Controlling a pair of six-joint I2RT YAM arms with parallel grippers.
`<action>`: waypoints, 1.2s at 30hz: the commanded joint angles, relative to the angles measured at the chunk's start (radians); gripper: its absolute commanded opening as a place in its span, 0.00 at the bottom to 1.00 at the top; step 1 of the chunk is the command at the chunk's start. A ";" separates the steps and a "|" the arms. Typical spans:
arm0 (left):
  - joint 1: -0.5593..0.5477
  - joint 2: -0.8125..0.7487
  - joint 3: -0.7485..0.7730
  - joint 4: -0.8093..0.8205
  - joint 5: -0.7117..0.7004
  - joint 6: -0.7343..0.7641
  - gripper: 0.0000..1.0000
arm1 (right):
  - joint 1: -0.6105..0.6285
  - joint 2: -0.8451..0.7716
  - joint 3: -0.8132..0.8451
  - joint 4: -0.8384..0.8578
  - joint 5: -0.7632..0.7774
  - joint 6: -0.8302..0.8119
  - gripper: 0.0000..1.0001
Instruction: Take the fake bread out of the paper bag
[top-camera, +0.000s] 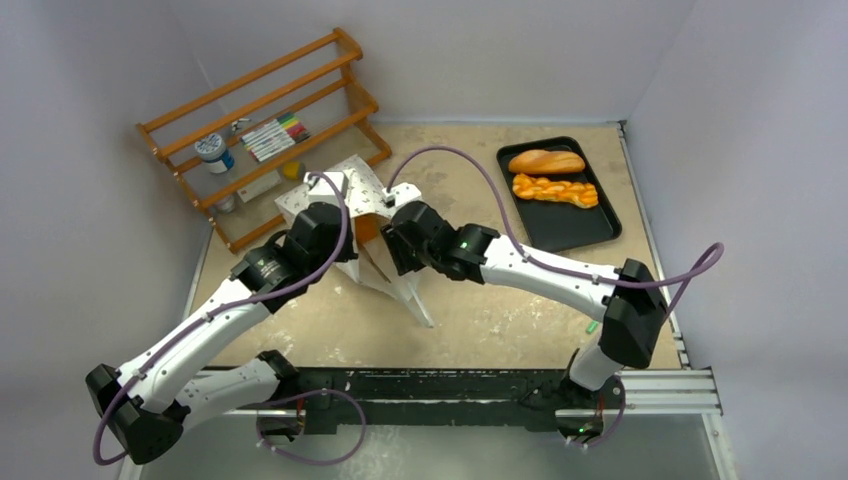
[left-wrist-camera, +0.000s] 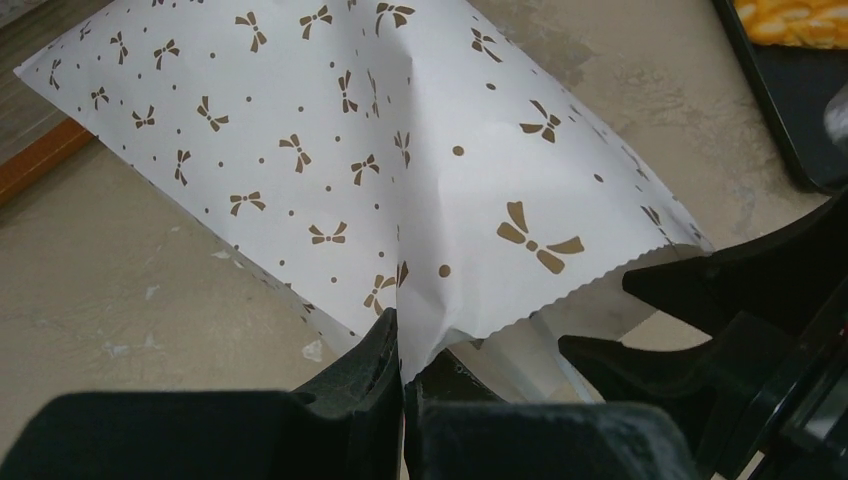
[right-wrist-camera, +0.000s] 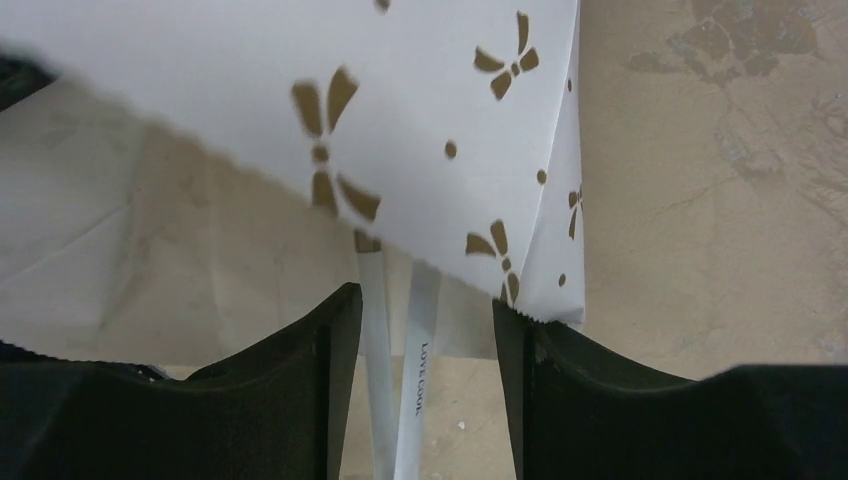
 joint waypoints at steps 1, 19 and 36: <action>-0.002 0.023 0.086 0.036 0.011 0.030 0.00 | 0.067 -0.036 0.012 0.003 0.095 0.008 0.54; -0.007 0.031 0.067 0.045 0.073 0.029 0.00 | 0.176 0.010 -0.081 0.030 0.279 0.057 0.62; -0.093 0.014 0.001 0.024 0.071 -0.026 0.00 | 0.177 0.116 -0.161 0.207 0.190 0.071 0.65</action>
